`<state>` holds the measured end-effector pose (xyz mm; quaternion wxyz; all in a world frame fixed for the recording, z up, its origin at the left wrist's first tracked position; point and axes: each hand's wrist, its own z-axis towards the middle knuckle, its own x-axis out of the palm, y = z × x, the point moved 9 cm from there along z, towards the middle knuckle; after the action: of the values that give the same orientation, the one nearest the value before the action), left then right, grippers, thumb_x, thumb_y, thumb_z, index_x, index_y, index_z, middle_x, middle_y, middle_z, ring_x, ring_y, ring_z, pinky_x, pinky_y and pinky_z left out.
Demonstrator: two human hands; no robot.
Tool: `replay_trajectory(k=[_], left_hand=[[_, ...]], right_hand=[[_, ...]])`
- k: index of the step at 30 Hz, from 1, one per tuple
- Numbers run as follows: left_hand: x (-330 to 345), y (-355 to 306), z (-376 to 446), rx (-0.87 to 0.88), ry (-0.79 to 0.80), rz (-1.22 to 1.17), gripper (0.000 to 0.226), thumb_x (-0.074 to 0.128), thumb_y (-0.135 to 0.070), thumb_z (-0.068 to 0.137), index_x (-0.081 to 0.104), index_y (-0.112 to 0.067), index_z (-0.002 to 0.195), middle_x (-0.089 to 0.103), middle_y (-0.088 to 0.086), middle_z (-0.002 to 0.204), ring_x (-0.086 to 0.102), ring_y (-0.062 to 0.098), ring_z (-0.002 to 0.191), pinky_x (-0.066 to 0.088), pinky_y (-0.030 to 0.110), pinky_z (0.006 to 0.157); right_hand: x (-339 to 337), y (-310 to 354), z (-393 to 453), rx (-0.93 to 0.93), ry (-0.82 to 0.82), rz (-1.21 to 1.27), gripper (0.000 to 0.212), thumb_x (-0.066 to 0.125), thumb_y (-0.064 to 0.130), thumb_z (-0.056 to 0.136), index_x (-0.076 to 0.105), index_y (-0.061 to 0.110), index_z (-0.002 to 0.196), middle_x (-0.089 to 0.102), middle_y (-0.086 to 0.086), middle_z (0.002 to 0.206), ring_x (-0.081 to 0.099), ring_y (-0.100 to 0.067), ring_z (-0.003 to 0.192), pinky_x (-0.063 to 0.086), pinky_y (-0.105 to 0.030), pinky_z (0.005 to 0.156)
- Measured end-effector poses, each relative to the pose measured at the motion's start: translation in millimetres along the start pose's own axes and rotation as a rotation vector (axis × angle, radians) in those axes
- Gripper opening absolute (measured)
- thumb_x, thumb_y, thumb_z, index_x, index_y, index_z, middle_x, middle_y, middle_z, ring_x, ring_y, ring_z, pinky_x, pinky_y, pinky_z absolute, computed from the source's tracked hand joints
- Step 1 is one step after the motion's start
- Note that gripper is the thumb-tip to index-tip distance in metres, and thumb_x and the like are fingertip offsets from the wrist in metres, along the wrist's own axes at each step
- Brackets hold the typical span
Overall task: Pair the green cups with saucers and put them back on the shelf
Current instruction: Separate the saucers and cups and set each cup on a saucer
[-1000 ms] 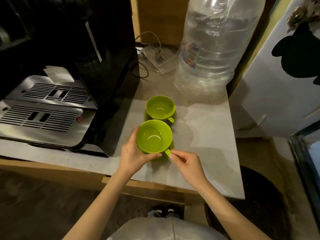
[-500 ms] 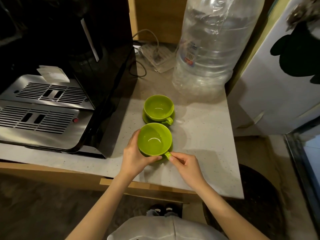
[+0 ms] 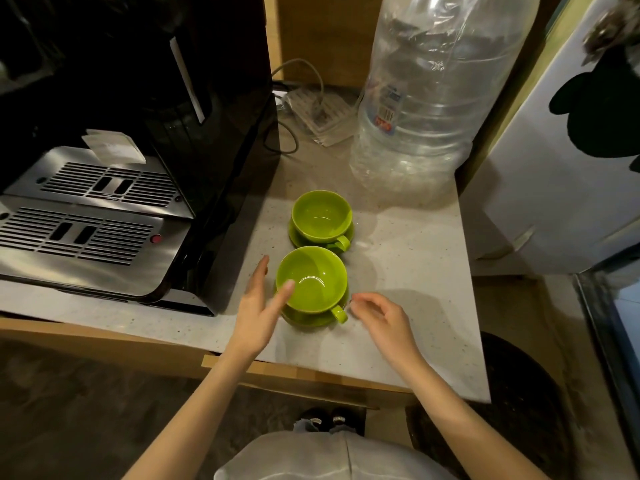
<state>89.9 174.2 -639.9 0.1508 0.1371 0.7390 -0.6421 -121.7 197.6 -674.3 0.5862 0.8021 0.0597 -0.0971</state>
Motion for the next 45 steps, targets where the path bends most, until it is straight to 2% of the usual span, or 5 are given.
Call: replay_trajectory(k=[4, 9, 28, 34, 45], left_hand=[[-24, 20, 2, -0.094, -0.174, 0.072, 0.032, 0.041, -0.018, 0.094, 0.052, -0.005, 0.122, 0.064, 0.012, 0.097, 0.063, 0.025, 0.088, 0.05, 0.026, 0.076], [-5, 51, 4, -0.402, 0.02, -0.124, 0.025, 0.047, -0.017, 0.093, 0.062, 0.001, 0.087, 0.069, 0.012, 0.06, 0.067, 0.019, 0.047, 0.058, 0.034, 0.048], [5, 52, 3, -0.504, 0.084, -0.37, 0.009, 0.065, 0.004, 0.076, 0.064, 0.008, 0.083, 0.07, 0.008, 0.052, 0.068, 0.017, 0.047, 0.056, 0.021, 0.047], [5, -8, 7, -0.373, 0.134, -0.436, 0.006, 0.064, 0.002, 0.076, 0.066, 0.007, 0.079, 0.07, 0.007, 0.051, 0.068, 0.013, 0.047, 0.054, 0.016, 0.046], [-6, -172, 56, -0.127, 0.197, -0.55, 0.009, 0.059, 0.0, 0.081, 0.065, 0.003, 0.074, 0.066, 0.004, 0.043, 0.06, 0.005, 0.037, 0.049, 0.01, 0.041]], right_hand=[[-12, -12, 22, 0.182, -0.052, 0.084, 0.02, 0.049, 0.017, 0.091, 0.058, 0.005, 0.105, 0.065, -0.016, 0.094, 0.068, -0.029, 0.082, 0.057, -0.04, 0.08], [4, -14, 33, 0.376, 0.09, 0.128, 0.016, 0.049, 0.014, 0.091, 0.058, 0.005, 0.082, 0.065, -0.016, 0.072, 0.068, -0.023, 0.055, 0.059, -0.029, 0.05], [11, -8, 36, 0.367, 0.169, -0.022, 0.013, 0.056, -0.006, 0.082, 0.055, 0.004, 0.075, 0.064, -0.015, 0.059, 0.064, -0.013, 0.039, 0.057, -0.026, 0.045], [-19, 46, 24, 0.237, 0.158, 0.053, 0.009, 0.049, -0.01, 0.084, 0.054, -0.004, 0.087, 0.057, 0.001, 0.031, 0.059, -0.008, 0.033, 0.056, -0.021, 0.043], [-99, 204, 30, -0.033, 0.027, 0.218, 0.007, 0.051, -0.004, 0.086, 0.053, -0.002, 0.08, 0.064, -0.003, 0.039, 0.063, -0.011, 0.038, 0.054, -0.02, 0.041]])
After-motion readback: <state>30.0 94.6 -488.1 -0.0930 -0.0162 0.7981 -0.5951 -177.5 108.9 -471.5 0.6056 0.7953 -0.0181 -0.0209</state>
